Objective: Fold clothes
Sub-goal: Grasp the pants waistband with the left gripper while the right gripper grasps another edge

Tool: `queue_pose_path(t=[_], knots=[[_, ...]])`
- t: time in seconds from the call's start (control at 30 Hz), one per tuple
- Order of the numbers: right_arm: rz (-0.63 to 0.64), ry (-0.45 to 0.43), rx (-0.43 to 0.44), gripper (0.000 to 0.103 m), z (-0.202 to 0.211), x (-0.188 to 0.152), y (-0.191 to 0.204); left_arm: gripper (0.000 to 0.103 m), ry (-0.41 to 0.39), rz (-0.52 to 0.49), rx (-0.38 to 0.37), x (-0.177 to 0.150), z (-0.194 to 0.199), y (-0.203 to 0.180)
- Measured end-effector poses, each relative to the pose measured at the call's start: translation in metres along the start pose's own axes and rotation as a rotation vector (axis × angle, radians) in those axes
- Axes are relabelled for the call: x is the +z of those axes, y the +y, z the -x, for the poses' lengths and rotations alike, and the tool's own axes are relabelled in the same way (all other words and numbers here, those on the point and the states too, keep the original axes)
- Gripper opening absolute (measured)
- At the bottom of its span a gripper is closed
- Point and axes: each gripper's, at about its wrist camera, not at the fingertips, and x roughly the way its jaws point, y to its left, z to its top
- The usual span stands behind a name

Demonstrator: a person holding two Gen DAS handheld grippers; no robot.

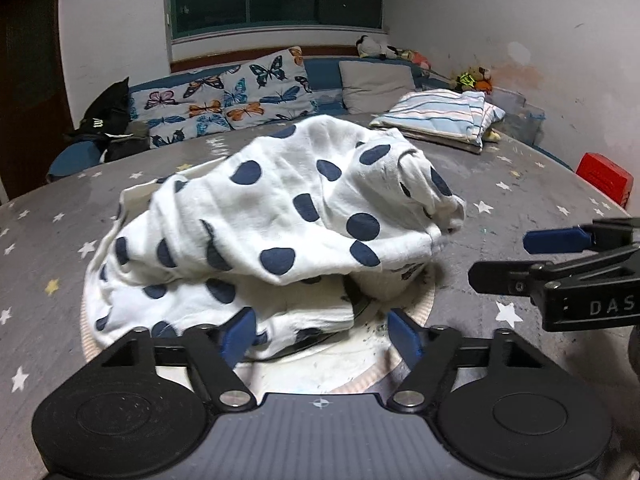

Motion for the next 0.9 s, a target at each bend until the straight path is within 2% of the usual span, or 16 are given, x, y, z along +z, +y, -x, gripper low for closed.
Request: queue_pose_path(t=[0.07,0.13,0.33,0.37,0.53,0.63,0.77,0.9], knots=[[0.01,-0.004,0.016,0.076,-0.002,0.004,0.0,0.058,0.001,-0.013,0.008,0.001,-0.005,-0.001],[0.018,-0.008,0.039,0.074,-0.005,0.009,0.0,0.048,0.0,-0.028,0.018,0.001,-0.01,-0.001],[0.043,-0.017,0.088,0.065,-0.017,0.019,0.006,0.039,-0.015,-0.04,-0.007,0.0,-0.008,0.006],[0.044,-0.018,0.097,0.063,-0.02,0.021,0.008,0.038,-0.022,-0.037,-0.007,0.001,-0.006,0.007],[0.027,-0.023,0.164,0.04,-0.028,0.026,0.009,0.037,-0.06,-0.018,-0.021,0.003,0.012,0.016],[0.014,-0.027,0.169,0.014,-0.027,0.028,0.009,0.037,-0.083,-0.005,-0.02,0.002,0.029,0.024],[-0.015,-0.052,0.184,0.006,-0.017,0.031,0.006,0.036,-0.115,0.012,-0.019,0.002,0.052,0.034],[-0.009,-0.09,0.185,0.005,0.001,0.033,0.006,0.036,-0.144,0.015,-0.03,-0.002,0.08,0.043]])
